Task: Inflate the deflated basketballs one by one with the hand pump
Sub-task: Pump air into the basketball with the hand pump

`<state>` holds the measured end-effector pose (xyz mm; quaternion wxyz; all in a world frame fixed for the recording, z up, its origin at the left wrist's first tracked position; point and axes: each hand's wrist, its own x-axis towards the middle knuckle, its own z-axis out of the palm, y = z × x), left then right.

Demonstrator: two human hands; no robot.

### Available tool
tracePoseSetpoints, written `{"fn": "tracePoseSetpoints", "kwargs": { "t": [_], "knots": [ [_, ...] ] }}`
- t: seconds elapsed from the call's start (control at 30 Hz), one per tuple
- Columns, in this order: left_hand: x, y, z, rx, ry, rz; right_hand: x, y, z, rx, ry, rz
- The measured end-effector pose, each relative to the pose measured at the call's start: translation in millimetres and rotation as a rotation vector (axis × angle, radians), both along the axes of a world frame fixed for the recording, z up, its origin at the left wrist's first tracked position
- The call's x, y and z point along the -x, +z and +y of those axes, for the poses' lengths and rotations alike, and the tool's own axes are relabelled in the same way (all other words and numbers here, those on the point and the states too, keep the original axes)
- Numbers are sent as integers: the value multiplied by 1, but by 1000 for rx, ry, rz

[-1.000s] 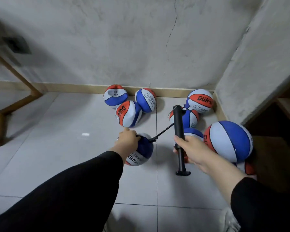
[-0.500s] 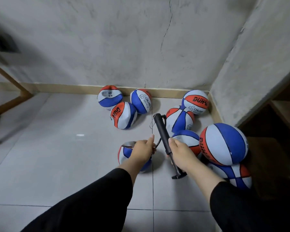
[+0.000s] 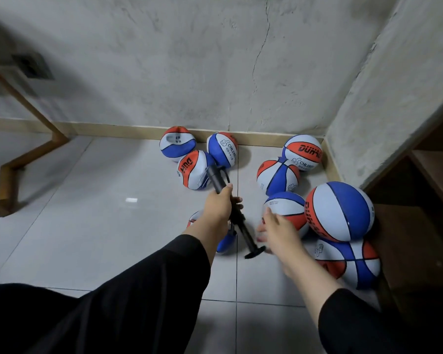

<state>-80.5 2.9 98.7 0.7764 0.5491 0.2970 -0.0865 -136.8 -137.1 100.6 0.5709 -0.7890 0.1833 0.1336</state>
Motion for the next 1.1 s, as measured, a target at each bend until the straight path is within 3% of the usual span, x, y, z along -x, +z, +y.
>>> {"fn": "tracePoseSetpoints", "kwargs": {
  "t": [0.13,0.37,0.6,0.77,1.1],
  "knots": [
    [4,-2,-8,105,148,22,19,-10,11,-351,-216,178],
    [1,-4,-6,260,320,107,22,-19,22,-431,-403,132],
    [-15,-2,10,282,421,126,13,-28,22,-397,-359,113],
    [-8,-6,-14,269,400,115,-7,-42,34,-203,-343,98],
    [-17,10,-18,264,466,89,-25,-38,20,-104,-305,23]
  ]
}}
